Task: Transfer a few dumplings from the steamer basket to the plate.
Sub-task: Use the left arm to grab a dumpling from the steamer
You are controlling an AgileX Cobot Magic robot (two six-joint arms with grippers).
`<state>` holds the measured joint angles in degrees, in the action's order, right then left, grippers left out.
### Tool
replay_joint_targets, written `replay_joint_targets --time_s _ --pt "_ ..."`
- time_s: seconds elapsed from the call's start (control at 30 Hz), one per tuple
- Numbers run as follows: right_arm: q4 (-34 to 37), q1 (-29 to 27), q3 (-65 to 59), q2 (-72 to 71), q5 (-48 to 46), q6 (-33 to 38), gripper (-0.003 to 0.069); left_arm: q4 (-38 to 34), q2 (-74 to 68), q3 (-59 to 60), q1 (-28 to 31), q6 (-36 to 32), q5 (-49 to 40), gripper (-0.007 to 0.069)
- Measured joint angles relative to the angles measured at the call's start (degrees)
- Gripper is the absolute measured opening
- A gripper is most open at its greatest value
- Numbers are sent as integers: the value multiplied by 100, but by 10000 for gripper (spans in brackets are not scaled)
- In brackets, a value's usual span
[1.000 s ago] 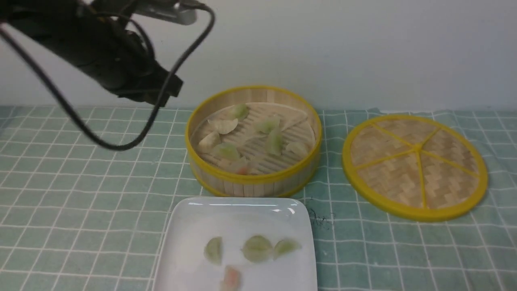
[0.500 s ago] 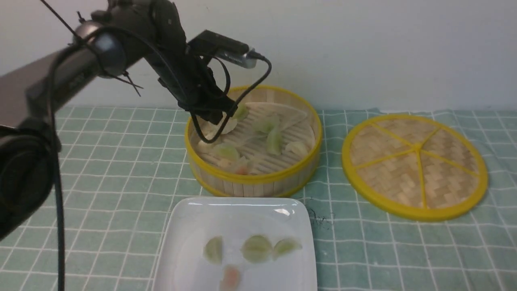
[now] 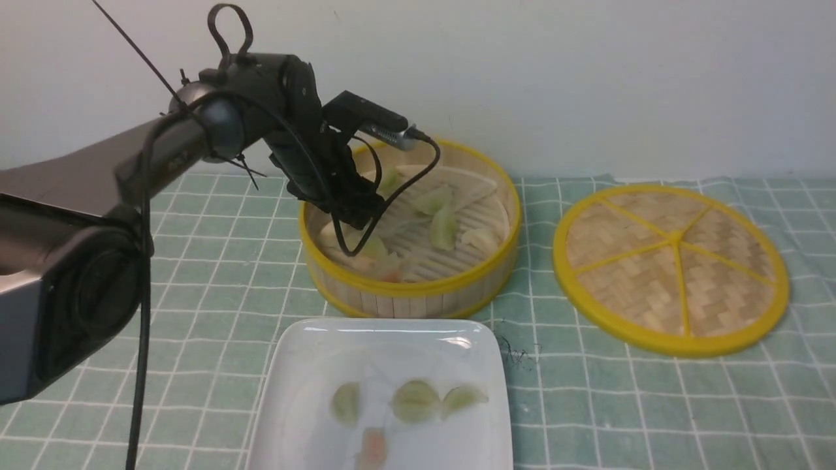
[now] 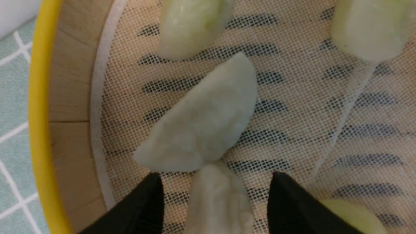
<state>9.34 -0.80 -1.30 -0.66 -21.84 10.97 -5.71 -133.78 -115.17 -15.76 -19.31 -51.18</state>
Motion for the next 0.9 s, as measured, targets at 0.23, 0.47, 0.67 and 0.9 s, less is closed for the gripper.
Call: replay_joint_targets --time_s 0.23,0.47,0.67,0.9 --pt "0 0 0 0 0 0 -13 39 -155 -6 -6 130 34 236" --pt "0 0 0 0 0 0 -13 125 -22 -433 -9 557 -654 207" --pt "0 0 0 0 0 0 -13 144 831 -905 -9 590 -1557 207" --pt "0 0 0 0 0 0 -13 63 2300 -651 -37 561 -1956 207"
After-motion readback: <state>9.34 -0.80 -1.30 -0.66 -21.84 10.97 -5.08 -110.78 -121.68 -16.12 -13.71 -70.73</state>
